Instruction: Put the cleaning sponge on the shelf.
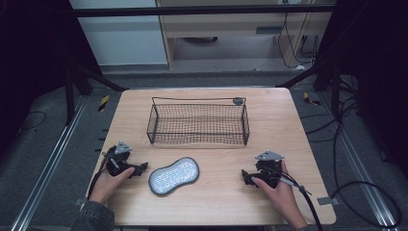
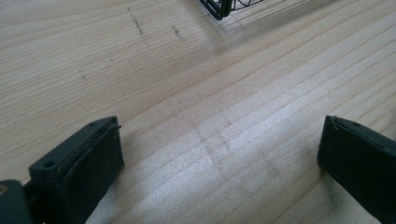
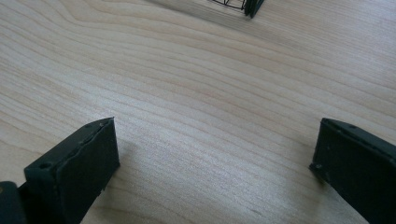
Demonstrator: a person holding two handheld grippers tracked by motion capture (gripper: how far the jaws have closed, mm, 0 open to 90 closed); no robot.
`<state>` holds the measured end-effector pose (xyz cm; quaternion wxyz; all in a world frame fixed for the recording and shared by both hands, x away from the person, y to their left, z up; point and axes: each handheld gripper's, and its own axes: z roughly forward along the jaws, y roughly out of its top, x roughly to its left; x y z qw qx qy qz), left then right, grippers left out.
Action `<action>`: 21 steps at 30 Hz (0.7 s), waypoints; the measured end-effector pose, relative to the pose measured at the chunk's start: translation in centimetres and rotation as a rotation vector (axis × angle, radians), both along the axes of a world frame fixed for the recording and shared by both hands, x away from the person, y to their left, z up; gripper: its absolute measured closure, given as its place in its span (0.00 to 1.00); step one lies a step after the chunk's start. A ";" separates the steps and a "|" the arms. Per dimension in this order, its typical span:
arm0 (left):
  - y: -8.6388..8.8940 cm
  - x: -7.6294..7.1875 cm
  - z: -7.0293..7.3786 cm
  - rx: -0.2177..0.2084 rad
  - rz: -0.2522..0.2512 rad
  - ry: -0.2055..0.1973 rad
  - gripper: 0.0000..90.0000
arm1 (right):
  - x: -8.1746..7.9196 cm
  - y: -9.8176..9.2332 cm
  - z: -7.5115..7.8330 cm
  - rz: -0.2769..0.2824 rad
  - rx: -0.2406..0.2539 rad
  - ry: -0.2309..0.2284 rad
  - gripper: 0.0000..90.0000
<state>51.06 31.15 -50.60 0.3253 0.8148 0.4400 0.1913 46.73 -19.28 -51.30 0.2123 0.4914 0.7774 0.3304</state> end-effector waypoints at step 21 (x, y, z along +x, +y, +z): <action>-5.4 -1.8 4.2 0.099 -0.171 0.072 0.04 | 0.0 0.1 0.0 -0.009 -0.001 -0.001 0.01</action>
